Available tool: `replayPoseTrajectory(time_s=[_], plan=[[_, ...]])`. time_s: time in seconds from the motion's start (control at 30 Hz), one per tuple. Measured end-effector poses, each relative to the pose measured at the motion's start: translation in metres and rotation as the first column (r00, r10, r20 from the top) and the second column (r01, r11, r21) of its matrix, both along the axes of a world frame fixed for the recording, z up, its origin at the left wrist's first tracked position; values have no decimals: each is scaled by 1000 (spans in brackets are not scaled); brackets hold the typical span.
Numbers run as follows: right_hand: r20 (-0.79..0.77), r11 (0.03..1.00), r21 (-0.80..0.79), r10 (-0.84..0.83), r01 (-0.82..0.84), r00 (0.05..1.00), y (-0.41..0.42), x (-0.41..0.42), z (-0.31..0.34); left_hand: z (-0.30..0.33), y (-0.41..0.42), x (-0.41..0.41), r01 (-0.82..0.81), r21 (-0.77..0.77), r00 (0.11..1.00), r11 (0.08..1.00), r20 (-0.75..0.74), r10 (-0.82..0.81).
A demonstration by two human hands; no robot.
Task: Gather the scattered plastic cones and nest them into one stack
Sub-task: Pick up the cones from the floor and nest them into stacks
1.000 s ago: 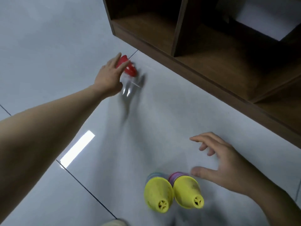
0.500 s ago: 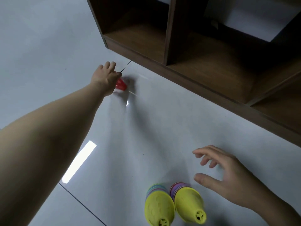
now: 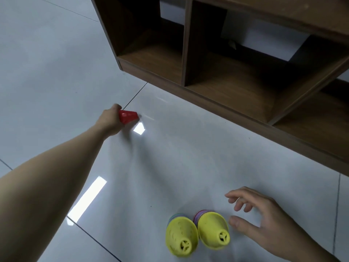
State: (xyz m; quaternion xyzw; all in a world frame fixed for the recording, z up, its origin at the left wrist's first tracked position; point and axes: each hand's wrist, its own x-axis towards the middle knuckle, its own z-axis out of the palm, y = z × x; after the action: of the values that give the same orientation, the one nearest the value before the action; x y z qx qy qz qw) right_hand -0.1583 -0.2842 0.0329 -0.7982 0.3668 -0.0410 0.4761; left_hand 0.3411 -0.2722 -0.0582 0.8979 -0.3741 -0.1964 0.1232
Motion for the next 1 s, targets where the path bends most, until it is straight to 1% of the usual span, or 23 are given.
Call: replayPoseTrajectory(time_s=[0.1, 0.2, 0.27, 0.3, 0.33, 0.37, 0.4, 0.43, 0.47, 0.5, 0.53, 0.57, 0.63, 0.7, 0.77, 0.87, 1.0], plan=[[19, 1000, 9, -19, 19, 1000, 9, -1, 4, 0, 17, -13, -57, -84, 990, 995, -136, 45], [24, 1000, -4, -18, 18, 1000, 19, -2, 6, -1, 39, -28, -97, -58, 968, 994, -236, 81], [23, 1000, -19, -11, 11, 1000, 25, -3, 7, -2, 55, -34, -135, -48, 959, 990, -256, 119], [20, 1000, -23, -8, 9, 1000, 29, -3, 8, -2, 62, -36, -151, -35, 961, 988, -240, 138], [19, 1000, -26, -5, 5, 1000, 32, -4, 9, 0, 69, -38, -153, -8, 971, 988, -186, 148], [21, 1000, -30, 1, -1, 1000, 35, -4, 10, 3, 76, -40, -137, 32, 986, 990, -94, 140], [22, 999, -34, 11, -10, 1000, 39, -5, 12, 8, 82, -44, -95, 65, 995, 993, 14, 95], [22, 999, -39, 23, -22, 999, 42, -6, 15, 14, 87, -49, -33, 88, 995, 996, 92, 24], [20, 998, -45, 35, -34, 999, 45, -7, 17, 20, 92, -56, 44, 82, 991, 996, 122, -54], [16, 998, -53, 46, -45, 999, 48, -8, 18, 27, 96, -66, 113, 29, 987, 993, 111, -116], [11, 997, -63, 55, -55, 998, 51, -9, 19, 35, 101, -79, 155, -65, 986, 986, 68, -151], [5, 995, -76, 63, -62, 998, 54, -11, 20, 47, 108, -98, 156, -197, 987, 968, -14, -161], [-5, 993, -102, 64, -64, 998, 60, -15, 19, 73, 124, -145, 75, -424, 964, 903, -200, -174], [-21, 991, -121, 57, -59, 998, 65, -20, 16, 99, 143, -191, 8, -541, 914, 841, -336, -225], [-54, 990, -133, 49, -56, 997, 68, -25, 14, 112, 162, -226, -6, -594, 845, 804, -433, -314], [-95, 988, -146, 42, -55, 995, 71, -30, 10, 111, 180, -254, 56, -609, 771, 791, -477, -422], [-119, 991, -128, 25, -40, 993, 74, -31, 4, 85, 193, -271, 168, -544, 761, 822, -458, -459]])
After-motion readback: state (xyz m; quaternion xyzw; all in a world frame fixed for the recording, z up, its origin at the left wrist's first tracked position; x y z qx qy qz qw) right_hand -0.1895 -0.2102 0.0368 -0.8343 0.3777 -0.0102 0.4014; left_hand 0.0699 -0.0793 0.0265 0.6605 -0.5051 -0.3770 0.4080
